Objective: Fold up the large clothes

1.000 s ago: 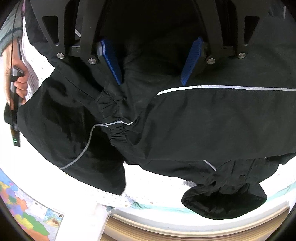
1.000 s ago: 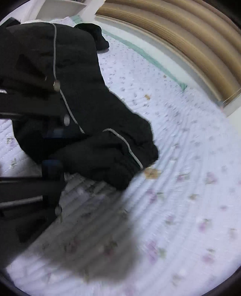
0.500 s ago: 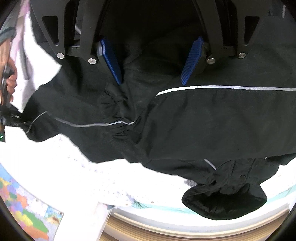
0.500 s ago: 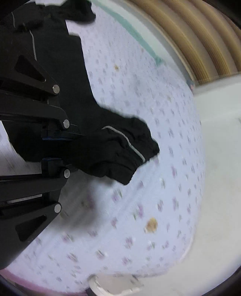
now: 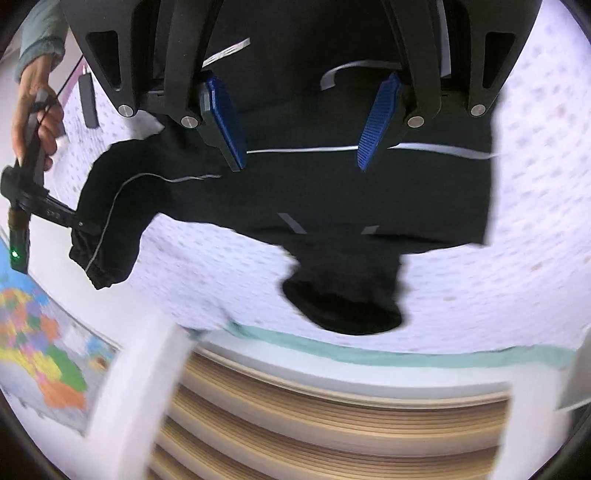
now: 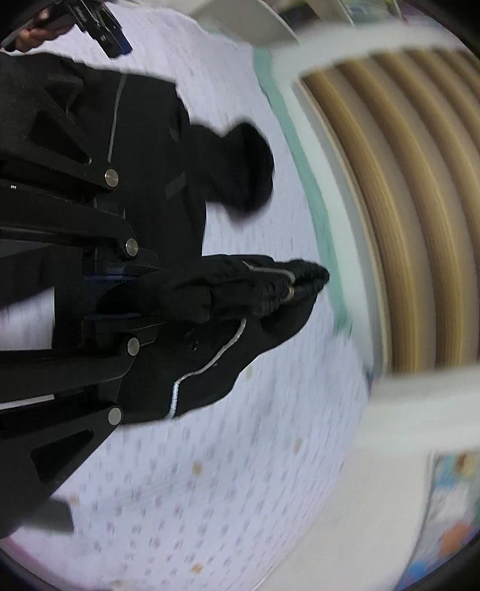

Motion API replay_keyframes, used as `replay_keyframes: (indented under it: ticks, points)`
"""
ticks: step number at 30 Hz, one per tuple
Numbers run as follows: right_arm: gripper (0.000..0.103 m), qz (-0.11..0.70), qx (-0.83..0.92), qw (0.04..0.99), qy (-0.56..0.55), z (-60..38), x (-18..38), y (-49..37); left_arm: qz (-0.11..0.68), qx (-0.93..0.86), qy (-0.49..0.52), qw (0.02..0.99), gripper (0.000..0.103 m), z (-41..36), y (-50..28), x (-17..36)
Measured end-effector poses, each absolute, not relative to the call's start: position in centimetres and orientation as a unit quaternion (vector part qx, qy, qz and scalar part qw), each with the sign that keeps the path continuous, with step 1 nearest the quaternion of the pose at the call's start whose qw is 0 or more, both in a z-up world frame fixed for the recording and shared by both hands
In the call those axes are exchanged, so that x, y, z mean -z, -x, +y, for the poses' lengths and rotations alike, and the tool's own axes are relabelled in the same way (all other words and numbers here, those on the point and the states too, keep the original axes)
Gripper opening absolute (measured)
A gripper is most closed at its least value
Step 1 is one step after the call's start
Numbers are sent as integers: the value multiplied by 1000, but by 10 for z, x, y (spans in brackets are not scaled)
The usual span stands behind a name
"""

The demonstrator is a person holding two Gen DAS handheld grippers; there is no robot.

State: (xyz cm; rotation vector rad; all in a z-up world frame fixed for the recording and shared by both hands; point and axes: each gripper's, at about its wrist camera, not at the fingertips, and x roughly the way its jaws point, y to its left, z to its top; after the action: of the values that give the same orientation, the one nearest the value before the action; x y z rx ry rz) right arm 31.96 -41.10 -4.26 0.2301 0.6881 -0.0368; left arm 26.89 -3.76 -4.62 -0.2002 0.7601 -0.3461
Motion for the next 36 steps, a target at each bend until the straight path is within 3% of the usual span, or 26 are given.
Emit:
replay_keyframes:
  ticks: [5,12,17,19,23,25,27,28,36]
  points:
    - [16,358,-50,928,-89,-306,38,-334,372,121,110,914,64,26,-247,58]
    - [16,381,-154,911,-44,-170,69,-356,371,71,20,926,64,53,-224,86]
    - [16,423,-208,881,-31,-98,113,-360,390,95,76,913,64,88,-224,102]
    - [19,446,-217,868,-25,-77,139,-365,395,99,82,910,64,90,-223,108]
    - [34,496,-211,842,-13,-47,202,-380,394,103,46,912,64,85,-223,119]
    - [36,494,-201,846,0,-42,221,-381,390,94,23,916,64,81,-225,122]
    - [51,483,-215,849,-5,-43,218,-377,399,102,30,911,64,83,-230,126]
    - [53,487,-237,840,-21,-47,212,-375,404,110,45,907,64,85,-233,126]
    - [54,404,-248,878,-71,-147,141,-336,462,210,189,841,64,91,-289,143]
